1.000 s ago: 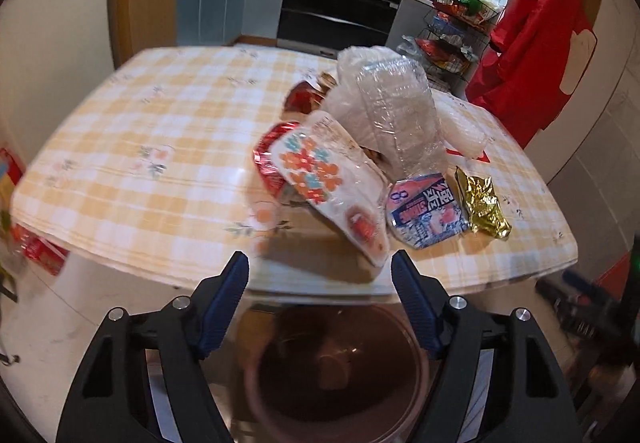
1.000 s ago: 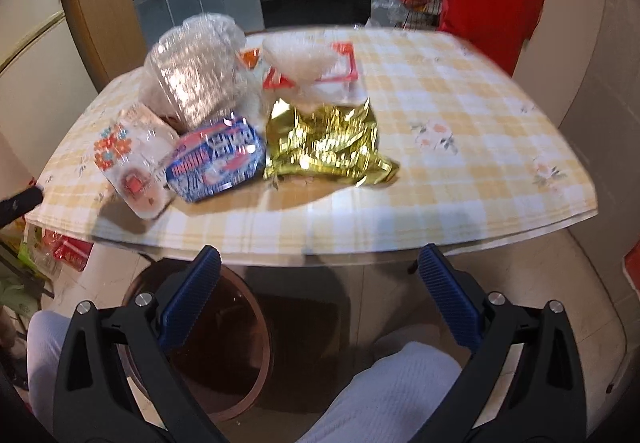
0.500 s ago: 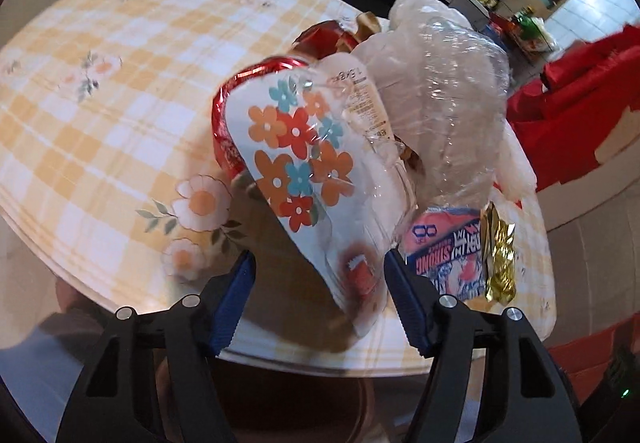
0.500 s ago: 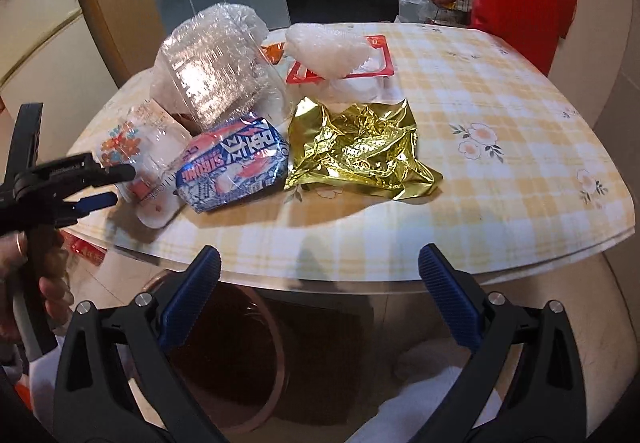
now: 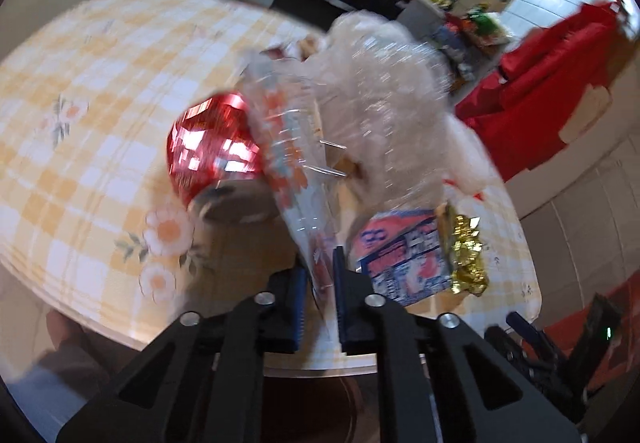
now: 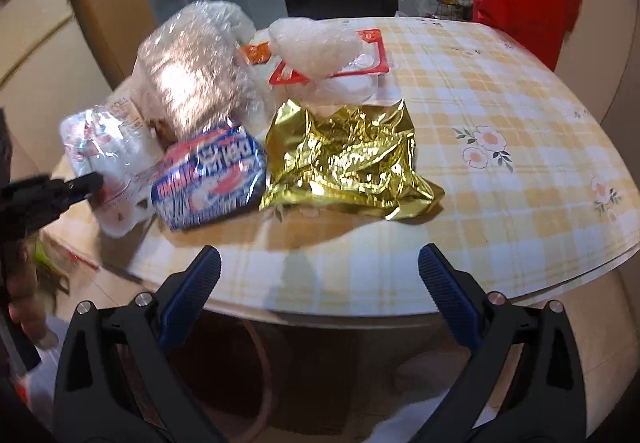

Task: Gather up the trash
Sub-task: 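Grasp the crushed blue-and-white can with the right tool while the left tool holds the flower bag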

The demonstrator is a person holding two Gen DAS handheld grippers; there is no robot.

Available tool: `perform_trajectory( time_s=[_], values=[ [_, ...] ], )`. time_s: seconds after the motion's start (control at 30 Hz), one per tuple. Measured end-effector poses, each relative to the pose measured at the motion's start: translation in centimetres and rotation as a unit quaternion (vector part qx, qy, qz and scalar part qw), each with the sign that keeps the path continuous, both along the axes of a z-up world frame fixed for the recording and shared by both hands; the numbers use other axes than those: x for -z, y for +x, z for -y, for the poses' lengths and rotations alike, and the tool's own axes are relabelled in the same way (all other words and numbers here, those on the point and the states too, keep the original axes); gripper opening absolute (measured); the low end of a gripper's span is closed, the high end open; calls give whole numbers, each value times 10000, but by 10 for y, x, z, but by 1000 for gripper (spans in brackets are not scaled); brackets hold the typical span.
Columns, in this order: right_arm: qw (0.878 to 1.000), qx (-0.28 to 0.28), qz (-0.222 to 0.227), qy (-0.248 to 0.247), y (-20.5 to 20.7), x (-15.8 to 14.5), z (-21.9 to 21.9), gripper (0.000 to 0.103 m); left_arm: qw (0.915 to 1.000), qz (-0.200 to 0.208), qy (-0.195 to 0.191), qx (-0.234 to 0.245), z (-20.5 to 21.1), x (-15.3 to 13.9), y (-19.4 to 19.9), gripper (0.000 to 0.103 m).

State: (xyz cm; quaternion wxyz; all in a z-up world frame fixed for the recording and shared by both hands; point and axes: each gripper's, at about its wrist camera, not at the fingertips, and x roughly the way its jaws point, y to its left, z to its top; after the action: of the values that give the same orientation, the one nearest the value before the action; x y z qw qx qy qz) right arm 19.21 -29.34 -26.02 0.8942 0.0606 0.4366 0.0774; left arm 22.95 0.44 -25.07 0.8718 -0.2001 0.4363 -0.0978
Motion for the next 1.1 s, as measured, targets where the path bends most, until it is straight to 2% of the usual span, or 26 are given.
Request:
perform_trajectory(
  time_s=[0.1,0.27,0.4,0.5,0.57,0.63,0.67,0.77,0.83,0.93,0.97,1.03,1.07,1.1],
  values=[
    [9997,-192,133,2,5,-4,-11,97,9987,387,273,199,7,-21,-5,7],
    [9947,-1020,136,-45,14,-3,-54,97,9973,679,189,220,0,-42,-15,7],
    [9860,-1596,294,-391,22,-6,-86,97,9973,728,8,-5,-21,-49,-27,7],
    [9715,-2076,272,-1110,27,-1,-110,97,9973,721,82,-73,-35,-47,-38,7],
    [9519,-2410,220,-1879,28,9,-123,97,9973,716,151,-104,-45,-46,-46,7],
    [9359,-2474,148,-2503,30,19,-129,97,9973,700,134,-152,-51,-43,-51,7],
    [9328,-2478,97,-2615,33,23,-129,97,9974,694,106,-186,-55,-41,-54,7],
    [9348,-2390,102,-2626,42,25,-131,95,9971,706,60,-264,-63,-38,-59,7],
    [9311,-2395,123,-2749,48,27,-136,88,9968,749,45,-263,-65,-39,-61,7],
    [9277,-2431,142,-2829,61,28,-144,87,9963,820,18,-245,-66,-42,-65,7],
    [9276,-2442,150,-2822,59,29,-144,84,9960,857,5,-236,-67,-44,-67,7],
    [9268,-2510,124,-2789,60,30,-148,71,9957,897,-11,-227,-67,-45,-71,7],
    [9270,-2548,75,-2750,61,29,-151,59,9955,916,-16,-222,-68,-45,-73,7],
    [9287,-2548,50,-2693,62,27,-152,53,9955,927,-27,-216,-68,-46,-74,7]
  ],
)
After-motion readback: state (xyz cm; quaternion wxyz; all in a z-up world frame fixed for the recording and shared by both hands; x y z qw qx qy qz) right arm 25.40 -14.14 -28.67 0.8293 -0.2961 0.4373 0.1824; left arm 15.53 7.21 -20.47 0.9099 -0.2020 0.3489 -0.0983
